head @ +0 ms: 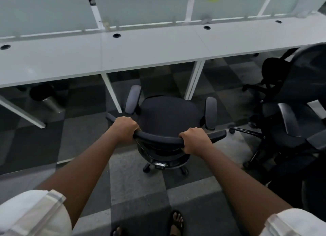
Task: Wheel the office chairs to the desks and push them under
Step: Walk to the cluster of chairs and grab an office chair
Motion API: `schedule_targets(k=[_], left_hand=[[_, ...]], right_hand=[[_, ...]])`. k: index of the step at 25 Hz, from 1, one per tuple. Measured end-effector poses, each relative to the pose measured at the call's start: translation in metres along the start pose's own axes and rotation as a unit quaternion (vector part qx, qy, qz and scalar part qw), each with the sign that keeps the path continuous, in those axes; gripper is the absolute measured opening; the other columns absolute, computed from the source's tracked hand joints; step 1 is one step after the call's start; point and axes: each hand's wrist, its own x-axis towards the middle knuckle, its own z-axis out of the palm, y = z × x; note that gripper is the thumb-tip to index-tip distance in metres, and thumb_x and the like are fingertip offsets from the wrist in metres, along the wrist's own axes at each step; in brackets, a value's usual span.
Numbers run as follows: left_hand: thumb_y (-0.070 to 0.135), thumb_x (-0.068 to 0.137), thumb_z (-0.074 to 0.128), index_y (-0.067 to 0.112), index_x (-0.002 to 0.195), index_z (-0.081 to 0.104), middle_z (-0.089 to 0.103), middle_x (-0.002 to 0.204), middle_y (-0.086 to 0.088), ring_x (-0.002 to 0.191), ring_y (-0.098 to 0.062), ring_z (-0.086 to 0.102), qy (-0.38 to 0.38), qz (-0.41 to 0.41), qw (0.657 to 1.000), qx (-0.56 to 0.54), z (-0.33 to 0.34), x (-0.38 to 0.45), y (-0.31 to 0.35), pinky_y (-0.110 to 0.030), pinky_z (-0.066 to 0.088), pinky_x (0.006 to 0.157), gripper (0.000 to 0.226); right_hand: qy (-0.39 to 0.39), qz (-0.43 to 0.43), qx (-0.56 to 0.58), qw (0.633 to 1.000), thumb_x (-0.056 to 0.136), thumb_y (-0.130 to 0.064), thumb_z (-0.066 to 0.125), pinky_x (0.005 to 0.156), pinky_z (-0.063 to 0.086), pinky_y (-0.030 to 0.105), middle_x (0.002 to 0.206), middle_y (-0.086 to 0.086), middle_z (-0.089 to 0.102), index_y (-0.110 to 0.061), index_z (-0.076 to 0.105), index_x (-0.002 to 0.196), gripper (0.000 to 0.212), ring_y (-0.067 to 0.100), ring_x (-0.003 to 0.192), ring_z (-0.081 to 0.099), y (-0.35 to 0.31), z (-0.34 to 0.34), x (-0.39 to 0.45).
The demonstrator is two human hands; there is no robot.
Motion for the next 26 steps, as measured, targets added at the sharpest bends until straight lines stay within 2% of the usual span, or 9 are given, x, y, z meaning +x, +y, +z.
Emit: schedule_targets(k=[5, 9, 15, 20, 23, 26], left_hand=[[0.037, 0.08, 0.058, 0.046, 0.114, 0.071, 0.072, 0.094, 0.01, 0.091, -0.016, 0.068, 0.028, -0.008, 0.999, -0.013, 0.036, -0.055, -0.044, -0.03, 0.044, 0.072, 0.038], [0.037, 0.08, 0.06, 0.046, 0.116, 0.071, 0.072, 0.097, 0.01, 0.094, -0.016, 0.068, 0.011, -0.008, 1.0, -0.017, 0.061, -0.105, -0.098, -0.031, 0.045, 0.075, 0.038], [0.038, 0.081, 0.062, 0.045, 0.115, 0.071, 0.072, 0.096, 0.011, 0.094, -0.015, 0.066, 0.006, -0.041, 0.999, -0.021, 0.103, -0.198, -0.175, -0.029, 0.04, 0.071, 0.035], [0.037, 0.084, 0.061, 0.05, 0.118, 0.068, 0.072, 0.101, 0.011, 0.097, -0.013, 0.066, -0.007, -0.111, 0.992, -0.058, 0.137, -0.267, -0.241, -0.029, 0.047, 0.077, 0.037], [0.033, 0.083, 0.062, 0.047, 0.113, 0.071, 0.073, 0.098, 0.013, 0.094, -0.013, 0.067, 0.003, -0.163, 0.982, -0.097, 0.161, -0.308, -0.28, -0.029, 0.051, 0.078, 0.035], [0.035, 0.08, 0.063, 0.047, 0.114, 0.07, 0.073, 0.1, 0.016, 0.097, -0.01, 0.067, 0.009, -0.206, 0.974, -0.093, 0.183, -0.347, -0.312, -0.029, 0.046, 0.081, 0.036]], right_hand=[[0.007, -0.026, -0.019, 0.999, 0.075, -0.036, 0.067, 0.059, 0.035, 0.03, 0.062, -0.009, 0.046, -0.026, 0.063, 0.083, 0.014, 0.023, 0.064, 0.06, -0.069, -0.007, 0.011], [0.015, -0.043, -0.018, 0.999, 0.075, -0.04, 0.067, 0.059, 0.037, 0.031, 0.071, -0.004, 0.062, -0.026, 0.065, 0.087, 0.019, 0.024, 0.068, 0.063, -0.142, -0.014, 0.029], [0.02, -0.079, -0.026, 0.996, 0.078, -0.042, 0.068, 0.06, 0.038, 0.031, 0.076, -0.002, 0.065, -0.023, 0.064, 0.091, 0.023, 0.024, 0.071, 0.064, -0.258, -0.019, 0.058], [0.004, -0.113, -0.029, 0.993, 0.079, -0.036, 0.066, 0.062, 0.044, 0.032, 0.078, -0.003, 0.065, -0.024, 0.064, 0.093, 0.019, 0.024, 0.073, 0.065, -0.351, -0.037, 0.099], [-0.004, -0.141, -0.031, 0.99, 0.079, -0.034, 0.066, 0.066, 0.053, 0.034, 0.077, -0.004, 0.065, -0.025, 0.064, 0.093, 0.017, 0.023, 0.073, 0.065, -0.405, -0.045, 0.128], [-0.005, -0.174, -0.039, 0.984, 0.079, -0.036, 0.066, 0.067, 0.054, 0.036, 0.078, -0.004, 0.065, -0.026, 0.064, 0.093, 0.018, 0.023, 0.073, 0.065, -0.458, -0.049, 0.154]])
